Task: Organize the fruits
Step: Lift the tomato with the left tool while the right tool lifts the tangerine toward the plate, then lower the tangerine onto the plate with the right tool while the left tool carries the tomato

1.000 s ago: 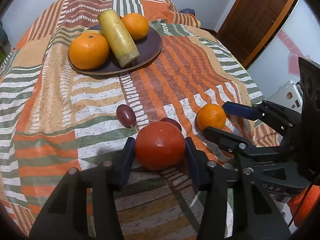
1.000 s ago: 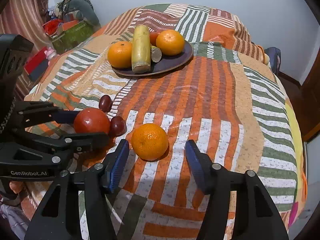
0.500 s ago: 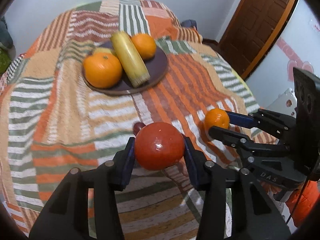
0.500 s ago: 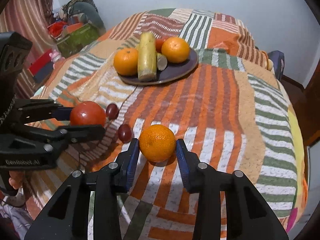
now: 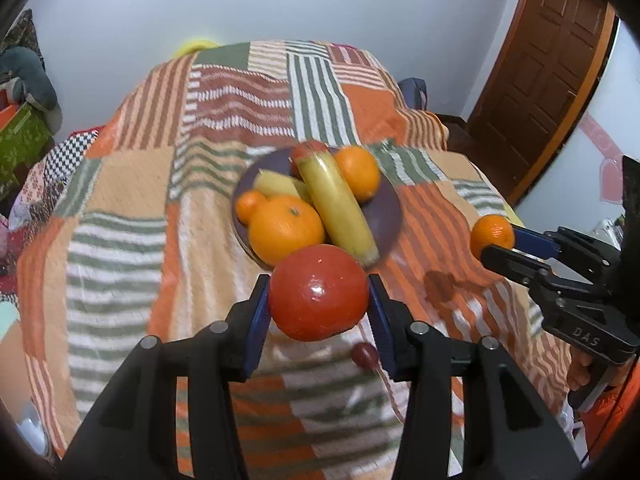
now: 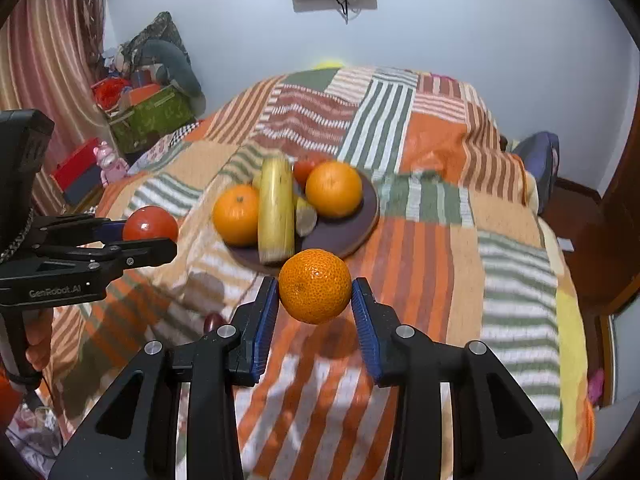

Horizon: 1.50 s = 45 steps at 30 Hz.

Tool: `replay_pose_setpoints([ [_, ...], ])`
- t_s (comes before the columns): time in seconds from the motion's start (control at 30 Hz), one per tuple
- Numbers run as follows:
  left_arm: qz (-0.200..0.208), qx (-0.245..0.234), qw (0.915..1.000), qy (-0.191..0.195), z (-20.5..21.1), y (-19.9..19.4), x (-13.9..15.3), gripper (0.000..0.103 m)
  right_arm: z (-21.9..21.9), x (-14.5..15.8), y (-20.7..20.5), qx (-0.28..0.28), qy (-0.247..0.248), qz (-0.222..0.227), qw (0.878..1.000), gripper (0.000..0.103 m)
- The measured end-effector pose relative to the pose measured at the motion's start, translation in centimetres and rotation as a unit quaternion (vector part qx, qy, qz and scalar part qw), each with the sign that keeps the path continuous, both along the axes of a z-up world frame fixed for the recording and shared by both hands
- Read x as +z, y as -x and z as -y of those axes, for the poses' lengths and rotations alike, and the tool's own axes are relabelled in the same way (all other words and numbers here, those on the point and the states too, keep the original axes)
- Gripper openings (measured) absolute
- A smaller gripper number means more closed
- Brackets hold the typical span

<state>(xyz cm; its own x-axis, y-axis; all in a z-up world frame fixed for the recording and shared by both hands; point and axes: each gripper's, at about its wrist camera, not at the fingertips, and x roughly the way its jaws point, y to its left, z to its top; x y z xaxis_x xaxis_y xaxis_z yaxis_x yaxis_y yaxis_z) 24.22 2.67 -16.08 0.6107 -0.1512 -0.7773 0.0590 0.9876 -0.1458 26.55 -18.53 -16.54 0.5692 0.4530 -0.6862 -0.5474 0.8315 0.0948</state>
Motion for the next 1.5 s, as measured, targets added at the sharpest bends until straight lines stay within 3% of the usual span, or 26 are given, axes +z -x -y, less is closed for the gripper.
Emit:
replay_pose_setpoints([
  [0.33, 0.001, 0.015, 0.9999, 0.001, -1.2, -5.8, -0.8, 0.046, -2.5, 0.0, -4.0, 0.004, -0.025, -0.003, 1.000, 0.035],
  [0.73, -0.010, 0.014, 0.9998, -0.002, -1.2, -10.3, -2.6, 0.046, -4.1, -2.4, -7.7, 0.004, -0.004, -0.034, 0.999, 0.035],
  [1.1, -0.013, 0.007, 0.9998, -0.012, -0.9, -10.8, -3.3, 0.049, -5.2, -6.4, -9.2, 0.018, 0.026, -0.090, 0.995, 0.035],
  [1.3, -0.014, 0.003, 0.9998, -0.012, -0.9, -10.4, -3.1, 0.050, -4.9, -6.1, -9.2, 0.017, 0.027, -0.097, 0.995, 0.035],
  [1.5, -0.003, 0.007, 0.9999, -0.015, -1.0, -8.9, -2.1, 0.053, -3.9, -4.5, -8.5, -0.001, 0.024, -0.075, 0.997, 0.048],
])
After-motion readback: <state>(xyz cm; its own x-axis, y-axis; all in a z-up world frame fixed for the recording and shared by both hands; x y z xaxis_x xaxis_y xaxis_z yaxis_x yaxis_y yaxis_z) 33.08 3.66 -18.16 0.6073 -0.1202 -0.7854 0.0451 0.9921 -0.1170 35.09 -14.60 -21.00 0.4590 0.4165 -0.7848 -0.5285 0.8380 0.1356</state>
